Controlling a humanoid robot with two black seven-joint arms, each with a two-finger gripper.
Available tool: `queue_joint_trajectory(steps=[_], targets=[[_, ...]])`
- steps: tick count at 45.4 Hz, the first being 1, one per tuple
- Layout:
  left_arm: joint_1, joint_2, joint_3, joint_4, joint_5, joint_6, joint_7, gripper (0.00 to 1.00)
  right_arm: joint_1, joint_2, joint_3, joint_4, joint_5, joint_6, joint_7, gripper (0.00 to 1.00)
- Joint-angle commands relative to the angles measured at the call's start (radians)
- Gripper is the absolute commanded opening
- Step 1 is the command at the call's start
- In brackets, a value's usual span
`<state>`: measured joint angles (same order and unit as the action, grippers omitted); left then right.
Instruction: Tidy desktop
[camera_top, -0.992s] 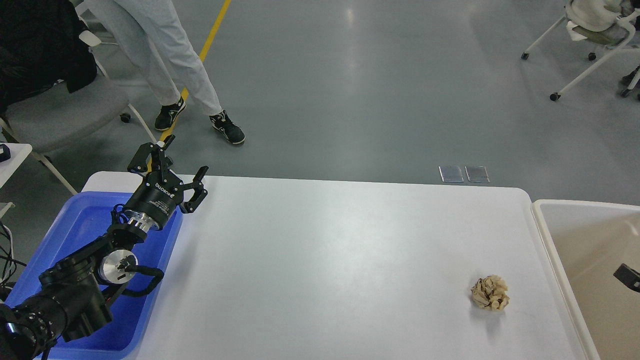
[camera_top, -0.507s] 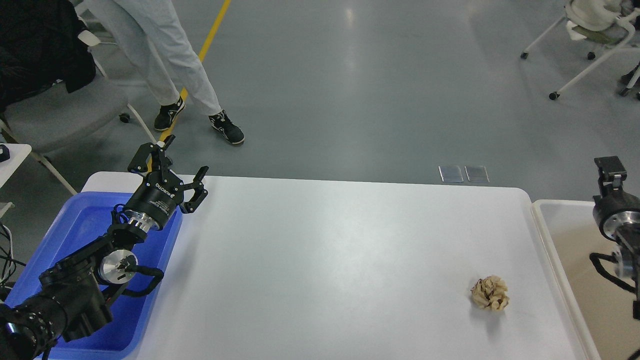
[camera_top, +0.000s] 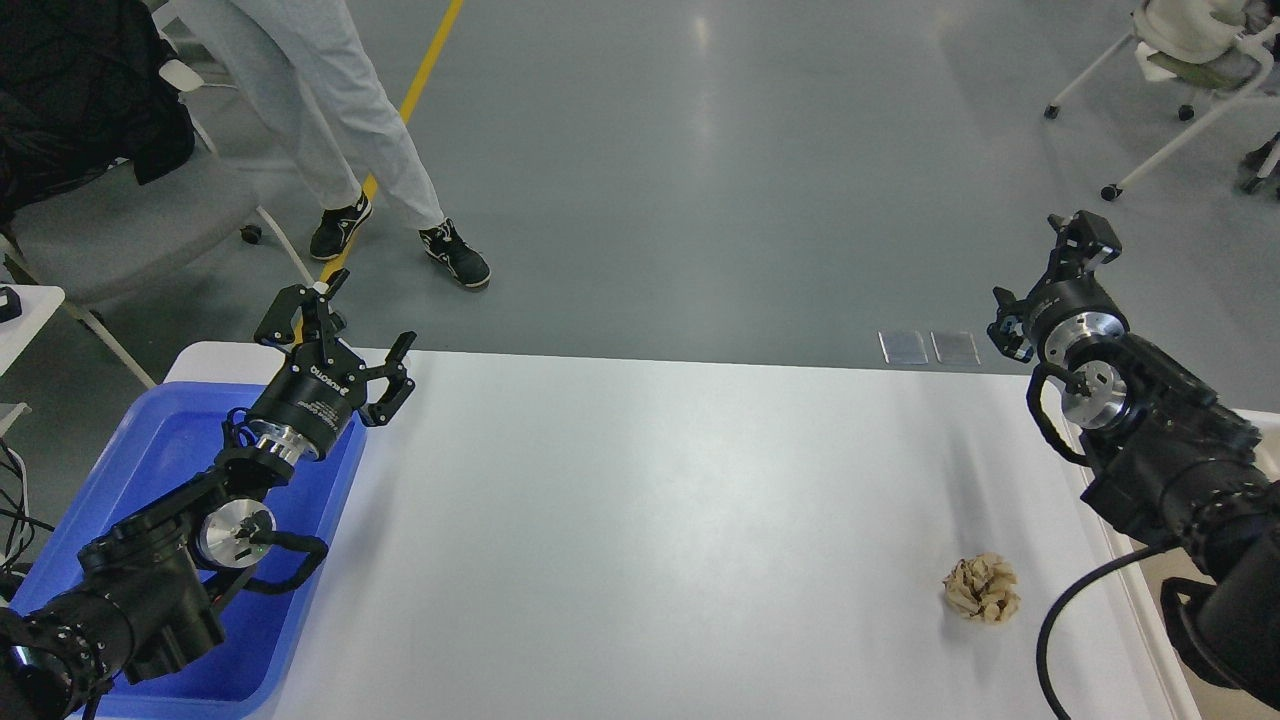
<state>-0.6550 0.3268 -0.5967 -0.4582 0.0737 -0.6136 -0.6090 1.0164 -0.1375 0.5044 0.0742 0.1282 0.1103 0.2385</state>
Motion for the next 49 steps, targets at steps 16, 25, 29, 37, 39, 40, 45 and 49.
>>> queue_joint_trajectory(steps=[16,25,29,37,39,40,45,49], targets=[[0.000,0.000,0.000,0.000,0.000,0.000,-0.002,1.00,-0.094,0.137,0.194,0.151,0.145,0.255,-0.008,0.99],[0.000,0.000,0.000,0.000,0.000,0.000,0.000,1.00,-0.156,0.137,0.187,0.242,0.143,0.253,-0.002,1.00],[0.000,0.000,0.000,0.001,0.000,0.000,0.000,1.00,-0.168,0.137,0.175,0.242,0.139,0.253,-0.002,1.00],[0.000,0.000,0.000,0.000,0.000,0.000,0.000,1.00,-0.206,0.137,0.152,0.242,0.125,0.259,-0.002,1.00],[0.000,0.000,0.000,0.000,0.000,0.000,-0.002,1.00,-0.213,0.137,0.140,0.242,0.125,0.262,-0.002,1.00],[0.000,0.000,0.000,0.000,0.000,0.000,-0.002,1.00,-0.213,0.137,0.132,0.242,0.125,0.264,-0.002,1.00],[0.000,0.000,0.000,0.000,0.000,0.000,0.000,1.00,-0.214,0.137,0.108,0.242,0.125,0.269,-0.004,1.00],[0.000,0.000,0.000,0.000,0.000,0.000,0.000,1.00,-0.216,0.137,0.106,0.240,0.125,0.267,-0.002,1.00]])
